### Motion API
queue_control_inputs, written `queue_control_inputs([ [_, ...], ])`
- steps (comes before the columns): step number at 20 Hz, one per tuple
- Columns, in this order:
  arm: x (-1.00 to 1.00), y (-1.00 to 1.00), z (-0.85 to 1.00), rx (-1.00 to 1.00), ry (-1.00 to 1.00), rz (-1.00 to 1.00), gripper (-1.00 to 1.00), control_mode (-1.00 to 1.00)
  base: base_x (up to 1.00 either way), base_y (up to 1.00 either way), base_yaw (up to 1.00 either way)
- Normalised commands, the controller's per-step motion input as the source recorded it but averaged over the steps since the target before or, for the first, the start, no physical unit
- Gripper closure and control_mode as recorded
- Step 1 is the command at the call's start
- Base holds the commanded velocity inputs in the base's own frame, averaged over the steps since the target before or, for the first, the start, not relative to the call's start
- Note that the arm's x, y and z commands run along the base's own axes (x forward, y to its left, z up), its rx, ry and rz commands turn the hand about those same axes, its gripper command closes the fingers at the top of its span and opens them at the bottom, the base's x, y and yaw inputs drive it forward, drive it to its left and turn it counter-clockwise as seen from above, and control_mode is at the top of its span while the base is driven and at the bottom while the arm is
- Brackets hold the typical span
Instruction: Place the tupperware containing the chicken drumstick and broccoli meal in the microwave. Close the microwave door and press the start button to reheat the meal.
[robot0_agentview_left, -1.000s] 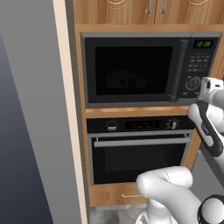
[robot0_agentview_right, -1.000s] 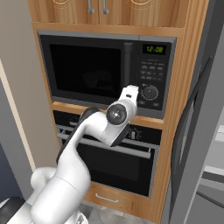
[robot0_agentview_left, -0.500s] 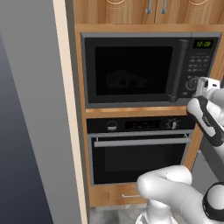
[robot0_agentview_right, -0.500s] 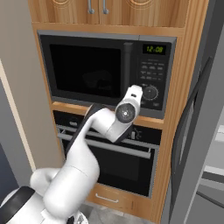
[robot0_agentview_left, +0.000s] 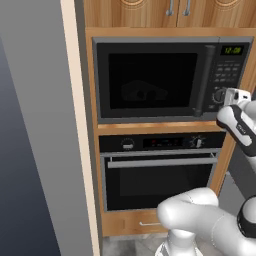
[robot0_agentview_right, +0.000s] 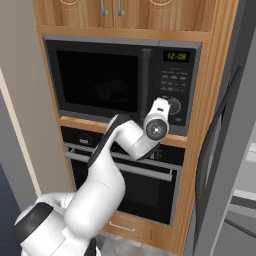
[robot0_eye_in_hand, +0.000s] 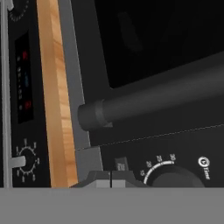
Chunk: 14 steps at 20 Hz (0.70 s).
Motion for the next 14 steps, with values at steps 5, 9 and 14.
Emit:
queue_control_inputs([
  [5,0.28,-0.09,-0.12,0.0,0.0,0.0,1.0,-1.0,0.0,0.0,0.0],
  [9,0.22,0.0,-0.19,0.0,0.0,0.0,1.0,-1.0,0.0,0.0,0.0],
  [14,0.27,-0.04,-0.11,0.0,0.0,0.0,1.0,-1.0,0.0,0.0,0.0],
])
